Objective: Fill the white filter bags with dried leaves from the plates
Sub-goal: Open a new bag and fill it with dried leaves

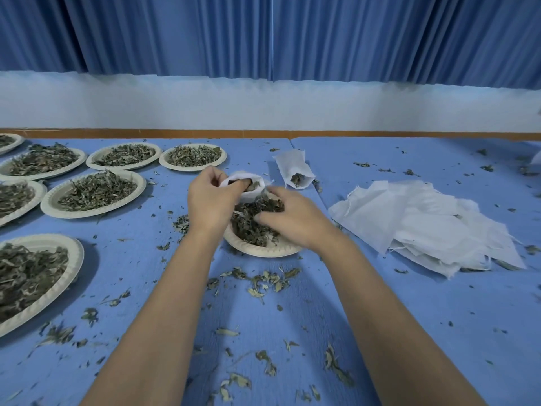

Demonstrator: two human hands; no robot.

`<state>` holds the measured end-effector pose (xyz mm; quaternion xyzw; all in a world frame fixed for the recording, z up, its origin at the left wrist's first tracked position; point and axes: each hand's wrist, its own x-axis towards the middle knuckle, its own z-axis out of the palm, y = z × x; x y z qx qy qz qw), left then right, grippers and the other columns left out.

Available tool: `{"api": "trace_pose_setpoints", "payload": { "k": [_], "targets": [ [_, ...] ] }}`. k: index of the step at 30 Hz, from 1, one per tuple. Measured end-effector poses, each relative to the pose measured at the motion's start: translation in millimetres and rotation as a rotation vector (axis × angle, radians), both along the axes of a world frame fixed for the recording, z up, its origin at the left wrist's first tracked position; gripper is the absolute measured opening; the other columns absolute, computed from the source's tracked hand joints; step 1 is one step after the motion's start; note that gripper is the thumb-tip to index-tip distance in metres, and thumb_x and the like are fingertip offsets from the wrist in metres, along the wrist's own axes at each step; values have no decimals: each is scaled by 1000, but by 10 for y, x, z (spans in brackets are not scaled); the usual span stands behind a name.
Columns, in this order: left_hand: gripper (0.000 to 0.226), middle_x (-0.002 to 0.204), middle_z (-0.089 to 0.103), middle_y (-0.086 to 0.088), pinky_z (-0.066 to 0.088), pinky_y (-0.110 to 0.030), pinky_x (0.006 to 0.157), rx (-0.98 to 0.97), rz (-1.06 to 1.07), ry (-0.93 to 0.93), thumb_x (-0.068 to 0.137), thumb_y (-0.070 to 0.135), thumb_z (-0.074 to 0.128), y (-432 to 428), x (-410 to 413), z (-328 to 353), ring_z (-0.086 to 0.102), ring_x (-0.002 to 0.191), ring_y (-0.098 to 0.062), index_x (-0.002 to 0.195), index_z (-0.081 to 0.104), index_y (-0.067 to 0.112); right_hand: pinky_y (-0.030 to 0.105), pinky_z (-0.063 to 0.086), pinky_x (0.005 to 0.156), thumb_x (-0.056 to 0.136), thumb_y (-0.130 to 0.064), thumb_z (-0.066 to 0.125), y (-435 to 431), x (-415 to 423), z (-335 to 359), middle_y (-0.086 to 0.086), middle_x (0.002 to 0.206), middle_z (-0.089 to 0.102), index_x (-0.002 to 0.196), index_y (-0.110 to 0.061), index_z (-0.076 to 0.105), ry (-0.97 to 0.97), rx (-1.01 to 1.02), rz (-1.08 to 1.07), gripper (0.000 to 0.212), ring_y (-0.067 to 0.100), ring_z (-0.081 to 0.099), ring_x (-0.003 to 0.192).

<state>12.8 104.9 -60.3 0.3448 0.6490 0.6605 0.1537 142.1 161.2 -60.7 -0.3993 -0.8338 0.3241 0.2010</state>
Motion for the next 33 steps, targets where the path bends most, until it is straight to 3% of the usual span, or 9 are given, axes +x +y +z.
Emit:
{"api": "trace_pose_setpoints", "payload": {
  "k": [3,6,9,12,15,19,23,25,33],
  "targets": [
    [34,61,36,2,36,-28,56,-2,-40,-78,79,12,68,-29,-42,14,35,54,-13,63,38,19,41,28,111,77,-60,60,-38,-170,-158,1,150,31,146,-27,24,-211,110,95,84,23,27,139],
    [28,67,39,-2,40,-37,68,26,-99,-186,83,6,59,-51,-62,41,39,71,-19,65,40,17,44,15,117,82,-63,51,-9,-212,-221,1,158,8,150,-28,12,-293,148,93,85,24,6,145],
    [29,71,39,-4,45,-39,72,69,-118,-236,86,4,54,-69,-93,75,39,76,-21,65,40,17,47,16,116,88,-57,49,-2,-200,-236,3,159,10,148,-26,20,-356,175,114,74,26,7,145],
    [28,78,38,-7,47,-51,86,113,-119,-208,88,7,54,-67,-89,100,41,80,-21,68,37,16,44,36,105,91,-45,52,-18,-195,-192,8,144,41,139,-21,43,-385,281,97,54,29,35,133],
    [29,72,36,-2,50,-34,62,136,-105,-138,90,8,53,-67,-40,127,42,72,-19,69,36,17,38,47,88,91,-33,56,-19,-146,-135,7,127,57,131,-24,53,-383,339,19,41,28,51,116],
    [27,70,36,0,56,-36,59,161,-78,-91,91,9,53,-50,-29,132,41,69,-18,72,36,17,35,47,80,90,-23,57,-49,-81,-116,8,121,59,122,-21,60,-321,365,-47,32,28,54,110],
    [26,73,38,1,49,-22,57,151,-60,-1,92,11,53,-35,0,78,43,66,-15,73,37,19,39,52,79,88,-9,56,-96,-95,-119,11,107,66,109,-12,68,-262,415,-75,25,30,59,98],
    [26,70,40,3,45,-33,63,115,-54,84,93,14,53,-33,25,36,40,61,-13,74,37,22,41,53,79,86,-3,53,-91,-100,-141,13,103,68,103,-9,70,-237,418,-103,24,30,61,94],
    [16,74,49,6,37,-8,53,38,37,265,92,14,57,-4,77,-69,47,63,-3,82,44,15,5,36,44,84,-4,60,14,36,-59,7,94,73,104,-13,73,175,208,-183,25,0,47,37]
  ]
}}
